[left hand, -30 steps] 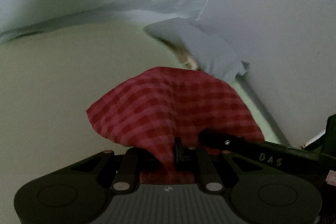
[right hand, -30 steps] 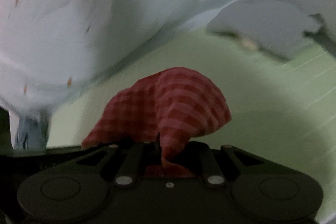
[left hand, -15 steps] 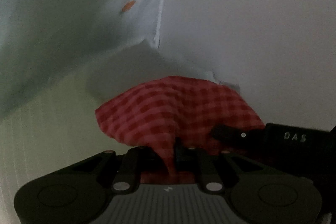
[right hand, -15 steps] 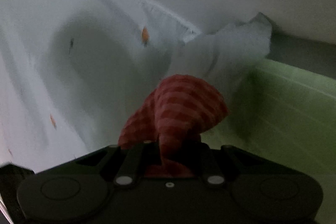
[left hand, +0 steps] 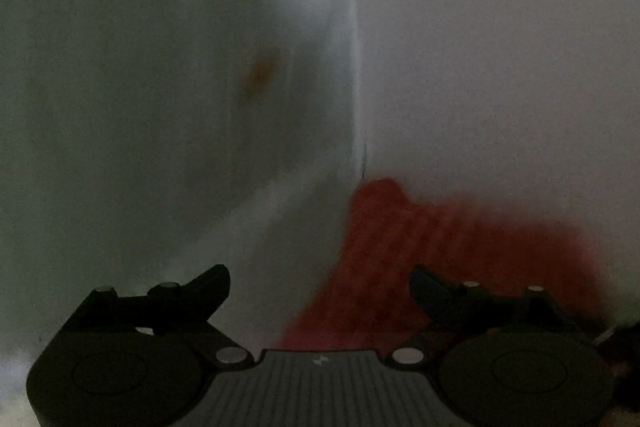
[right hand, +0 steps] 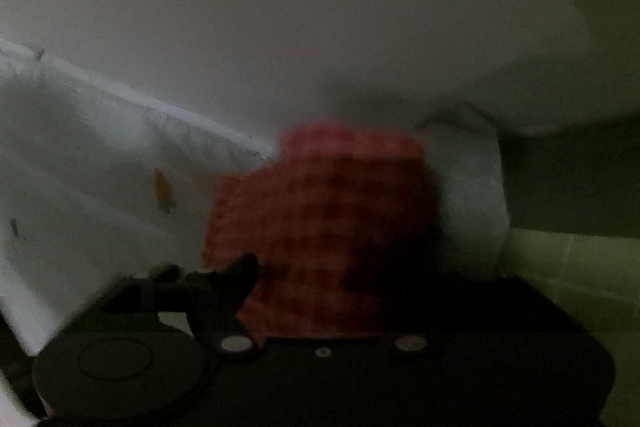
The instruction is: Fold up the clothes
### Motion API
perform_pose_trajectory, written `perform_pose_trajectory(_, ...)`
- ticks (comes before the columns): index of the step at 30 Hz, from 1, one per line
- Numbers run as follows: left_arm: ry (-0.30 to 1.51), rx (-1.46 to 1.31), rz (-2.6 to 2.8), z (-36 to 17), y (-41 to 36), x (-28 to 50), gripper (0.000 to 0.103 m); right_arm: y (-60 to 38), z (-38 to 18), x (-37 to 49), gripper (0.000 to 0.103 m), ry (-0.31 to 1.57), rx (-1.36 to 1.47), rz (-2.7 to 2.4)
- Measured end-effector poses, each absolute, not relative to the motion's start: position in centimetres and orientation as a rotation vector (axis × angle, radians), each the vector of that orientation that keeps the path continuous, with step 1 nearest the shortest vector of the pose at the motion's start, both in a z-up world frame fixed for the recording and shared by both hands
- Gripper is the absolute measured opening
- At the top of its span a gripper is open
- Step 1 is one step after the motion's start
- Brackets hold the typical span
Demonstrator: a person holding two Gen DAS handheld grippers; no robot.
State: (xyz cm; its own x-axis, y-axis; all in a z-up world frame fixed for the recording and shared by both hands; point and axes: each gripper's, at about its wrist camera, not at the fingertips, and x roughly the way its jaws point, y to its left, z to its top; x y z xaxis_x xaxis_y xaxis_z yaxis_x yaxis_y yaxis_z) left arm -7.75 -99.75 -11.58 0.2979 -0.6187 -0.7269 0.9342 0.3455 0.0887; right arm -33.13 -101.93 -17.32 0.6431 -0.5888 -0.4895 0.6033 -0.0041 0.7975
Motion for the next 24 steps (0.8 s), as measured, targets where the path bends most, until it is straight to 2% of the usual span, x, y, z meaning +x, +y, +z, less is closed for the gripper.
perform_pose_trajectory(5, 0.81, 0.393, -1.077, -14.7, -96.7, -6.1, 0.097, -100.8, -16.4, -31.4, 0.075, 0.192, 1.036, -0.949)
perform_pose_trajectory(6, 0.822, 0.371, -1.067, -14.7, -95.9, -6.1, 0.097, -100.4, -16.2, -31.1, 0.079, 0.231, 1.001, -0.957)
perform_pose_trajectory(7, 0.821, 0.356, -1.053, -14.6, -95.5, -6.0, 0.097, -100.2, -16.0, -30.7, 0.091, 0.271, 0.968, -0.969)
perform_pose_trajectory(8, 0.803, 0.347, -1.041, -14.2, -94.9, -6.3, 0.097, -100.0, -15.8, -30.6, 0.095, 0.329, 0.941, -1.009)
perform_pose_trajectory(11, 0.747, 0.312, -1.028, -12.0, -91.6, -8.1, 0.1, -98.9, -15.4, -30.7, 0.096, 0.432, 0.889, -1.06)
perform_pose_trajectory(15, 0.671, 0.266, -1.011, -9.1, -87.1, -10.4, 0.103, -96.2, -14.0, -32.1, 0.102, 0.454, 0.82, -1.075)
perform_pose_trajectory(24, 0.528, 0.146, -0.939, -3.0, -76.6, -15.9, 0.103, -87.7, -6.6, -34.8, 0.103, 0.426, 0.532, -1.017)
